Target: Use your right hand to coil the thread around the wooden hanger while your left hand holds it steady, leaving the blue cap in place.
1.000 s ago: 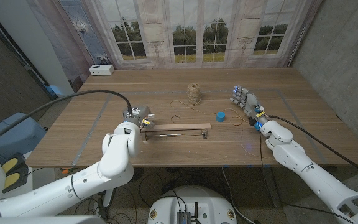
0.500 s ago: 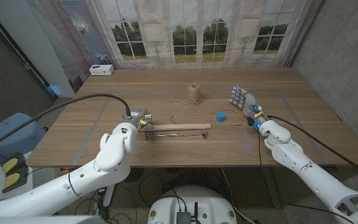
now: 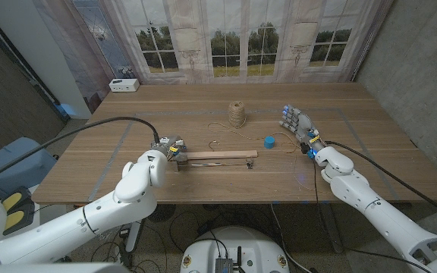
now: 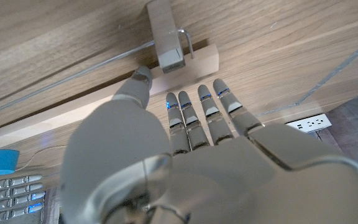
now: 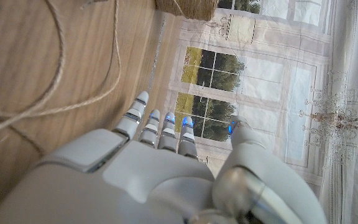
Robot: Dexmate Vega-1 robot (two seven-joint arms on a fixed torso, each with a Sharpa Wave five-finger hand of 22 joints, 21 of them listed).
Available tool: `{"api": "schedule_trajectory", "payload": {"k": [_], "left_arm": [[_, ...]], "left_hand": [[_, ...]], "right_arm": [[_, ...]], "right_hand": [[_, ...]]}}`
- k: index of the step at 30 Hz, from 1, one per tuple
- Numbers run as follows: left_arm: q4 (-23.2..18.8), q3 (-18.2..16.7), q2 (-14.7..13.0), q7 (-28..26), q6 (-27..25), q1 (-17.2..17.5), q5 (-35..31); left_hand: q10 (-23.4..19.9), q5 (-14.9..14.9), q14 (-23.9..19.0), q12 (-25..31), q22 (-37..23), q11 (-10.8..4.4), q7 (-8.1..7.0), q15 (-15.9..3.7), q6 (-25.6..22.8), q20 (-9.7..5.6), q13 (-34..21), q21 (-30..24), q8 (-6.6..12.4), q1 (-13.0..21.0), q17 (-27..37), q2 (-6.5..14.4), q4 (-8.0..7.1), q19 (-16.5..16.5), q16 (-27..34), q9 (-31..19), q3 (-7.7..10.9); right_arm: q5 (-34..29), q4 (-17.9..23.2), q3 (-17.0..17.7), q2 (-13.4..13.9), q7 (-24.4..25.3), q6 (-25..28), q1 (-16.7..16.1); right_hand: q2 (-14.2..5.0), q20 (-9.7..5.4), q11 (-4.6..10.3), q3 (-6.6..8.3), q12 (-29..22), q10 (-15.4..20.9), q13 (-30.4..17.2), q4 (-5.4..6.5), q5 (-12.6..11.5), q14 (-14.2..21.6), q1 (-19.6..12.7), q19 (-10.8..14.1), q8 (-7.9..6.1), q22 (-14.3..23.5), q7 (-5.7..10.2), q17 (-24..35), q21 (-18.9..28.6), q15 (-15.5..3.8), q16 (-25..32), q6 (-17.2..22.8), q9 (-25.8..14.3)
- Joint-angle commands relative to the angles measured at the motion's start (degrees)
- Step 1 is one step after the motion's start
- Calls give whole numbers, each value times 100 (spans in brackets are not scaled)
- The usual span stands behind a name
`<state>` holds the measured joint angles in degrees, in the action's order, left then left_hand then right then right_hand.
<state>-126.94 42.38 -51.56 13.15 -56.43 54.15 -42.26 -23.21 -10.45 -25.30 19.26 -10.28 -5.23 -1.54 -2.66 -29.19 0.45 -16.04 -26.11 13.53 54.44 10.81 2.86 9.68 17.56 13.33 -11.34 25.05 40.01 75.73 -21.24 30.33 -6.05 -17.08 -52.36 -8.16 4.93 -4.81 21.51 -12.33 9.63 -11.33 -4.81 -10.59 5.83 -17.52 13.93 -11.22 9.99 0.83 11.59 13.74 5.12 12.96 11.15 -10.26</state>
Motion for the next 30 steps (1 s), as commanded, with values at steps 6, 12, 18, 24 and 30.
{"api": "schedule_trajectory", "payload": {"k": [6,12,18,24,30], "left_arm": [[295,405,24,-175,123,-428,441],[382,485,57,-290,139,-487,539],[454,463,104,-601,162,-444,642],[539,462,173,-949,144,-391,678],[680,382,258,-1432,232,-270,752]], "left_hand": [[-51,1,-74,-81,-9,49,20,-328,50,33,-68,-42,-83,856,37,358,118,190,43,-29,231],[-320,14,-266,-35,-12,103,3,-438,-327,-15,-117,-91,28,1507,73,490,96,408,149,-37,280],[-1022,37,-945,171,-31,88,-6,-628,-1156,-159,-154,-304,252,1776,66,641,-15,921,348,-39,363],[-1807,43,-1967,381,-63,23,49,-797,-2001,-265,-219,-676,465,1767,75,770,-137,1594,599,-58,504],[-2310,53,-3109,520,-167,84,152,-1027,-2501,-466,-457,-1172,730,2056,663,803,-104,2037,1381,-241,423]], "right_arm": [[-10,134,62,42,177,-3,-131],[11,92,71,22,172,-22,-135],[-7,58,67,6,185,-40,-118],[-11,35,63,-9,202,-37,-107],[-37,49,63,-8,245,-40,-111]], "right_hand": [[-15,-8,-18,3,-8,48,-16,15,11,62,32,39,17,28,18,35,-41,14,37,43,-15],[-13,-4,-17,-1,-16,79,-16,26,12,76,51,46,15,28,13,39,-44,15,41,56,-15],[-17,-5,-17,2,-15,86,-17,35,10,85,62,53,16,29,14,41,-46,16,41,58,-16],[-17,-4,-32,3,-16,99,-18,43,9,96,75,57,18,29,14,43,-50,15,41,60,-16],[-14,-1,-22,7,-10,93,-18,45,7,99,82,59,18,29,14,42,-54,15,37,65,-16]]}}
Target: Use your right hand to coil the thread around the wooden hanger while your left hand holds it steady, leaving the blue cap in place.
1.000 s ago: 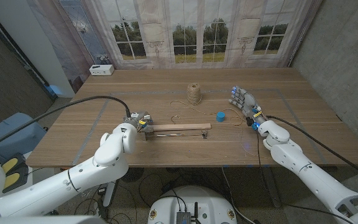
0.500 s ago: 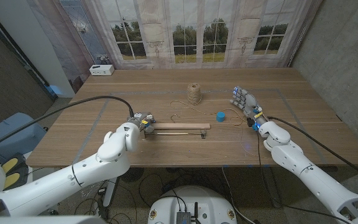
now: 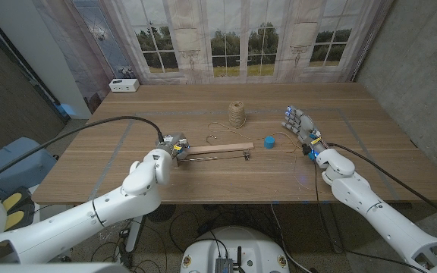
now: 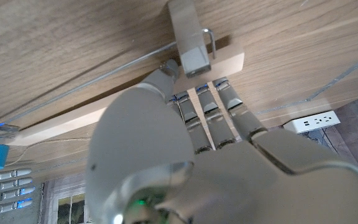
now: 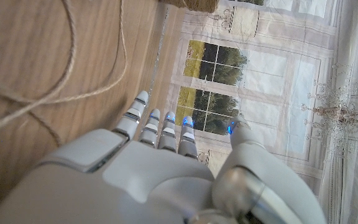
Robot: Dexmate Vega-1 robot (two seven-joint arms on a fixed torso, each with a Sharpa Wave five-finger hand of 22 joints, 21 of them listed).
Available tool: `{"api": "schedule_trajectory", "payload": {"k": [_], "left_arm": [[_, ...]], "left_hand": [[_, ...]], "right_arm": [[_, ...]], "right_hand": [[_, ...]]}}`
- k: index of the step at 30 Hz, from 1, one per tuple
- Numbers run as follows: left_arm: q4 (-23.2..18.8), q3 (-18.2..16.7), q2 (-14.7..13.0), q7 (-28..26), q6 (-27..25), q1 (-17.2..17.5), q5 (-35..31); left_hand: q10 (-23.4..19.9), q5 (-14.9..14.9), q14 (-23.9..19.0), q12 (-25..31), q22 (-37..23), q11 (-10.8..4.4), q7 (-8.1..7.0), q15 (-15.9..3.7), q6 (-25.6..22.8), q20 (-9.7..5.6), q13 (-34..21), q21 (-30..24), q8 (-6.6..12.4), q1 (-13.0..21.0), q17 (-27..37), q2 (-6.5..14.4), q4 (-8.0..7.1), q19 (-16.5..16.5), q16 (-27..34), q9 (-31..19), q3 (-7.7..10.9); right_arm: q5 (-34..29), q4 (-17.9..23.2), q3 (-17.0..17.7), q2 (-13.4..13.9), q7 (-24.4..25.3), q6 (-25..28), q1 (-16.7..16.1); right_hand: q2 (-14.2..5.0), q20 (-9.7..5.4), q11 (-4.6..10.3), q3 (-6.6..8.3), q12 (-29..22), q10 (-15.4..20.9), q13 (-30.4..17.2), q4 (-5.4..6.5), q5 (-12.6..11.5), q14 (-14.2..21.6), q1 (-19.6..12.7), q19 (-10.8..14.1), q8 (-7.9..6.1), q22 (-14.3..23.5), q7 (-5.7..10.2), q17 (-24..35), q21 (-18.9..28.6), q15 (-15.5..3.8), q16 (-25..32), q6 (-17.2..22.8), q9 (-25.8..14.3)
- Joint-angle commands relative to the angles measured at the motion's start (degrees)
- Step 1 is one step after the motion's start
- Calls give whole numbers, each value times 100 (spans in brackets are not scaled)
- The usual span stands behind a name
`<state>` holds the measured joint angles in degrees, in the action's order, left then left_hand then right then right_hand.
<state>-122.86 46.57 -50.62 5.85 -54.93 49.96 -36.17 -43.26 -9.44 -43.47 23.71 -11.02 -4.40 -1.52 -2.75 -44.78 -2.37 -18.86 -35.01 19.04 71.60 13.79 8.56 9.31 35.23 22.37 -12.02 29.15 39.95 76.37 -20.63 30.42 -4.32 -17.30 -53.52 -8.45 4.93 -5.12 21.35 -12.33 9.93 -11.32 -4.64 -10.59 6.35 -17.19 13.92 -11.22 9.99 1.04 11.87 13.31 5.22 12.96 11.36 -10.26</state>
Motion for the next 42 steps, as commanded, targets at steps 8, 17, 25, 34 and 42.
{"api": "schedule_trajectory", "payload": {"k": [8,17,25,34,42], "left_arm": [[272,-164,157,-1410,265,334,24],[30,-268,42,-1853,304,500,-387],[-331,-383,-117,-1918,183,682,-888],[-463,-517,-164,-1920,59,889,-1381],[-515,-553,-104,-1864,-113,1046,-1983]], "left_hand": [[-496,-47,-1543,158,-213,20,278,-1039,-1064,-315,-409,-676,366,577,843,187,-16,386,821,-365,-87],[-526,-50,-1596,188,-249,41,273,-1039,-1113,-315,-505,-801,433,634,960,176,-20,376,880,-430,-117],[-530,-53,-1586,204,-275,50,269,-1039,-1105,-317,-584,-895,457,673,1037,167,-27,335,889,-463,-137],[-535,-55,-1576,217,-294,39,264,-1037,-1111,-337,-653,-982,473,689,1099,165,-45,300,888,-475,-156],[-545,-57,-1582,228,-307,53,248,-1039,-1123,-345,-706,-1052,484,706,1145,158,-50,271,889,-475,-170]], "right_arm": [[-58,-3,-3,-15,103,-21,7],[-160,48,-43,20,148,9,44],[-217,69,-71,37,148,27,104],[-692,413,-277,319,390,476,263],[-1275,910,-558,676,569,1144,501]], "right_hand": [[16,-1,15,33,-5,66,-20,30,3,58,52,66,17,30,-8,11,-16,5,32,55,-17],[17,-2,-4,49,-4,79,-21,16,-2,58,38,69,18,30,-10,4,-22,8,20,60,-17],[19,-4,4,56,0,80,-22,13,-2,62,38,72,16,30,-12,2,-27,11,15,71,-17],[37,2,3,77,4,88,-22,-33,-6,71,-9,78,10,29,-25,-13,-34,18,2,97,-17],[59,1,13,106,4,107,-22,-103,-9,91,-85,81,-8,28,-29,-31,-44,13,-8,158,-17]]}}
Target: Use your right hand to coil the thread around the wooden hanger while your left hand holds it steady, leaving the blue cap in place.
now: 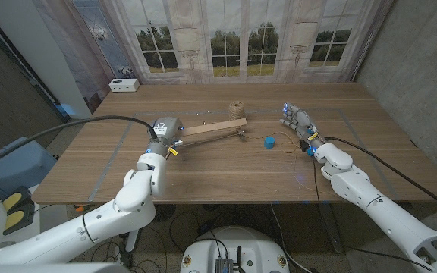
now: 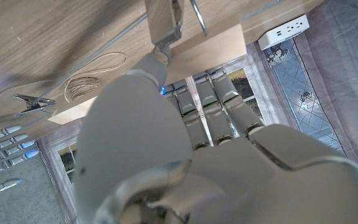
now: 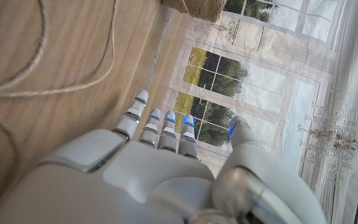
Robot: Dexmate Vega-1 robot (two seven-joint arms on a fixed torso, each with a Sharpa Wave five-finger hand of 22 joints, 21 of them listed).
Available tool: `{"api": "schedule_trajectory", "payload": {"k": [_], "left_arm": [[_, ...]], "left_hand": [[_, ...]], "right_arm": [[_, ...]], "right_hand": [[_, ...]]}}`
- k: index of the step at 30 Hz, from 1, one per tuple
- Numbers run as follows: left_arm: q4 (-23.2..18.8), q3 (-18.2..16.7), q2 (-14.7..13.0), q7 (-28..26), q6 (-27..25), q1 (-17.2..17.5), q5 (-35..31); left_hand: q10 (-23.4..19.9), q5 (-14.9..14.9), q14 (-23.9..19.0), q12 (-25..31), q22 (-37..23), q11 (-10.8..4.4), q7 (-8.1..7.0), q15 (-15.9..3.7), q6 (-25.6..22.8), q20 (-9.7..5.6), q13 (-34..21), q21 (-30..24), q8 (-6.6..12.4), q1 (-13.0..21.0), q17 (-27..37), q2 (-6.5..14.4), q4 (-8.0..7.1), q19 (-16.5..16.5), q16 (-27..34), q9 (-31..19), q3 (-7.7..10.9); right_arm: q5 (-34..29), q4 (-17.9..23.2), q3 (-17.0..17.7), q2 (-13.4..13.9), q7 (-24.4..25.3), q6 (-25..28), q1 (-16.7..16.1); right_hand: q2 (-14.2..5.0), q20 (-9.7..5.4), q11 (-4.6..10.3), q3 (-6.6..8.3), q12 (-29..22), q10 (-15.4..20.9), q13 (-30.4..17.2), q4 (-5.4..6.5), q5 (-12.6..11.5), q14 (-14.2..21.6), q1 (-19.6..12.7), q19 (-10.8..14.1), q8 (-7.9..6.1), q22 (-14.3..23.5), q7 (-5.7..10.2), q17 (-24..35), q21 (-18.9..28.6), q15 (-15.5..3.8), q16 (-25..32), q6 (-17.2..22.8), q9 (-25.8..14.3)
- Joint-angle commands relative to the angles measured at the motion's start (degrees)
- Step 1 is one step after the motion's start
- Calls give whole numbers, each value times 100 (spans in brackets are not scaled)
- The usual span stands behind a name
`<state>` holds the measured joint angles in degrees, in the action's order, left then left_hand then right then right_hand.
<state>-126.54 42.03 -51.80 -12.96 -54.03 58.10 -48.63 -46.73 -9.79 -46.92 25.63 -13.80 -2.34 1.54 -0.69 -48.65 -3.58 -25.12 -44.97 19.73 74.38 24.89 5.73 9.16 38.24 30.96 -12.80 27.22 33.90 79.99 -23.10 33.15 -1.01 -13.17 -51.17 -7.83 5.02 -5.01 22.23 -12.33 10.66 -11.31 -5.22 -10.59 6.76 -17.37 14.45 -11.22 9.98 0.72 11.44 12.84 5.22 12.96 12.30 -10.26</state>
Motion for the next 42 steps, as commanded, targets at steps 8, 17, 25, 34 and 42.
{"api": "schedule_trajectory", "payload": {"k": [8,17,25,34,42], "left_arm": [[-295,-228,39,217,-346,462,-1241],[-456,-511,81,293,-459,869,-1622],[-607,-755,148,331,-543,1246,-1948],[-715,-1007,284,533,-660,1612,-2374],[-731,-1218,470,579,-588,1854,-2615]], "left_hand": [[-207,-23,-1243,46,-41,-163,-58,-1245,-736,-230,-147,-143,424,443,87,434,-44,-73,26,-398,9],[-204,-23,-1247,48,-49,-185,-63,-1246,-755,-246,-209,-239,434,462,133,423,-44,-98,14,-390,-1],[-210,-22,-1262,51,-52,-183,-52,-1245,-766,-250,-258,-316,440,468,168,418,-50,-116,8,-384,-10],[-227,-22,-1273,56,-52,-183,-69,-1245,-778,-257,-313,-403,447,476,204,407,-51,-137,-4,-376,-19],[-229,-23,-1275,52,-47,-197,-59,-1243,-783,-253,-366,-489,452,484,238,399,-51,-168,-21,-370,-25]], "right_arm": [[-1225,1011,-552,651,387,1319,492],[-1929,1467,-903,815,449,1969,817],[-2431,1590,-1201,758,396,2332,1100],[-3098,1610,-1595,585,375,2745,1490],[-3585,1454,-1919,390,204,2919,1865]], "right_hand": [[-8,-7,20,58,-4,78,-22,-113,-10,83,-151,45,-12,27,14,-2,-2,-5,-11,95,-18],[-21,-7,59,96,5,78,-23,-173,-5,73,-234,43,-7,27,25,-12,-15,-30,-28,107,-19],[-19,-21,97,116,16,70,-23,-217,1,52,-293,41,-1,26,36,-18,-24,-71,-47,107,-20],[-39,-61,159,149,41,23,-24,-262,8,24,-371,30,11,25,64,-22,-39,-115,-66,93,-22],[-59,-120,199,179,56,-4,-25,-298,14,-8,-445,15,24,25,91,-24,-54,-175,-83,65,-24]]}}
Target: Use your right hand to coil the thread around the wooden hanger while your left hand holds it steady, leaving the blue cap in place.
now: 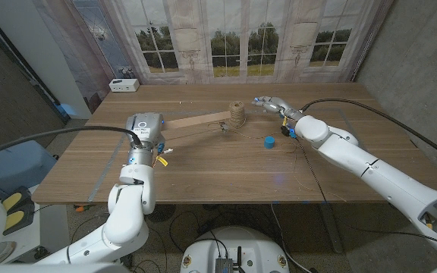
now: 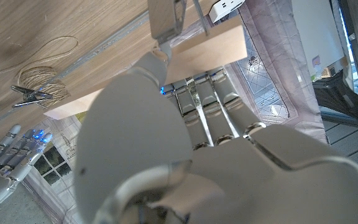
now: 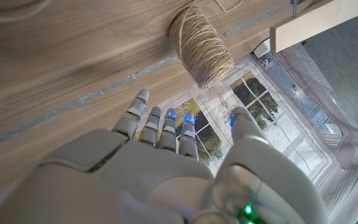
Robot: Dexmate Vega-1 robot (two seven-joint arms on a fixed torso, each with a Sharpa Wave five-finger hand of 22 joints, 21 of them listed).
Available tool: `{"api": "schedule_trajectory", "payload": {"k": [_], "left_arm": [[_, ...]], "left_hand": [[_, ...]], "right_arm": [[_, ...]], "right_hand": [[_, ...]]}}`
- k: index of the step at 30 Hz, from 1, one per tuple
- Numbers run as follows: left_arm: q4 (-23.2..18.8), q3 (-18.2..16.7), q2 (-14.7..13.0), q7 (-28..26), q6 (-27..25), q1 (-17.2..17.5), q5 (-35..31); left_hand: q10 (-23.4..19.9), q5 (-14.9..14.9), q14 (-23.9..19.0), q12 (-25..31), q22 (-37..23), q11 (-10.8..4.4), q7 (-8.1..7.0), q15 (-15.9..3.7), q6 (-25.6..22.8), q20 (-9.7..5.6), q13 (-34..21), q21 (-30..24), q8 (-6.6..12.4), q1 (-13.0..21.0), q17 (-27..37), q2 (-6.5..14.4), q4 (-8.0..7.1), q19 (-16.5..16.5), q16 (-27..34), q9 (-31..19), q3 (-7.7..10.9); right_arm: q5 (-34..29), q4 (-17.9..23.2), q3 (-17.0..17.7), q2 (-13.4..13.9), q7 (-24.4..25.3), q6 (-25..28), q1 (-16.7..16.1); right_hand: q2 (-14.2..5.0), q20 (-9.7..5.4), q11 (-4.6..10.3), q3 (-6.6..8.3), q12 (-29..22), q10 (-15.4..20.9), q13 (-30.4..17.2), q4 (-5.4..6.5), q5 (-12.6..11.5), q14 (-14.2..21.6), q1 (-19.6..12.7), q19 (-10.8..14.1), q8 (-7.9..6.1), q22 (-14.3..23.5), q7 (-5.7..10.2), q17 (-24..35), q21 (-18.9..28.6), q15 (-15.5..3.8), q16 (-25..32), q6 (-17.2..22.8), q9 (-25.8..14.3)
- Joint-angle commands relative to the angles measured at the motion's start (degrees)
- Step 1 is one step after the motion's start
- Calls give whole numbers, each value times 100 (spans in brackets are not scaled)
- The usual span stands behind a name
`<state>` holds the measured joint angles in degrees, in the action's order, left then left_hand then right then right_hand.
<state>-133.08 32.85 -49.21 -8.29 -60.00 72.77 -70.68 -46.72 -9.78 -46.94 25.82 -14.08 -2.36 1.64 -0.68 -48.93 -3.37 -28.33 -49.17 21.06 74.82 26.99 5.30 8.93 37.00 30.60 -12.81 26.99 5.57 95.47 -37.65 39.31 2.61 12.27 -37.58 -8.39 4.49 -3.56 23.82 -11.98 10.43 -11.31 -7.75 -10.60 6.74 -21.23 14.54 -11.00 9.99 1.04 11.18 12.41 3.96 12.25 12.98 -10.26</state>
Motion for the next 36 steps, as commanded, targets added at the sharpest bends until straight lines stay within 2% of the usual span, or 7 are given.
{"api": "schedule_trajectory", "payload": {"k": [1,8,27,36], "left_arm": [[-76,-322,234,126,21,411,-443],[-60,-489,405,134,149,561,-583],[-3,-839,770,46,484,820,-725],[-15,-965,870,33,577,931,-797]], "left_hand": [[-233,-23,-1275,33,-19,-190,-69,-1243,-756,-276,-47,-72,319,441,29,443,-28,-46,14,-369,-2],[-233,-24,-1282,28,-12,-170,-56,-1240,-762,-277,-83,-130,322,444,53,440,-30,-74,3,-363,-5],[-236,-24,-1292,7,15,-167,-35,-1240,-795,-284,-172,-285,334,466,108,425,-19,-134,-31,-346,-4],[-278,-23,-1308,11,32,-178,-38,-1239,-813,-293,-208,-351,341,474,132,421,-17,-162,-41,-339,-3]], "right_arm": [[-808,-105,-494,-254,-155,404,537],[-1093,-239,-699,-399,-329,515,777],[-1854,-638,-1345,-818,-918,815,1480],[-2130,-809,-1617,-991,-1213,992,1729]], "right_hand": [[-6,-69,57,23,22,16,-26,-48,14,-3,-67,7,8,24,63,2,-12,-52,-11,-18,-25],[-6,-96,70,26,39,-27,-28,-58,19,1,-99,3,30,24,70,6,-19,-90,-10,-81,-27],[124,-18,180,-34,118,-310,-37,-108,44,31,-182,73,113,26,134,10,-15,-173,-5,-516,-34],[239,42,227,-115,119,-410,-44,-110,67,172,-177,238,111,30,159,18,32,-224,45,-702,-37]]}}
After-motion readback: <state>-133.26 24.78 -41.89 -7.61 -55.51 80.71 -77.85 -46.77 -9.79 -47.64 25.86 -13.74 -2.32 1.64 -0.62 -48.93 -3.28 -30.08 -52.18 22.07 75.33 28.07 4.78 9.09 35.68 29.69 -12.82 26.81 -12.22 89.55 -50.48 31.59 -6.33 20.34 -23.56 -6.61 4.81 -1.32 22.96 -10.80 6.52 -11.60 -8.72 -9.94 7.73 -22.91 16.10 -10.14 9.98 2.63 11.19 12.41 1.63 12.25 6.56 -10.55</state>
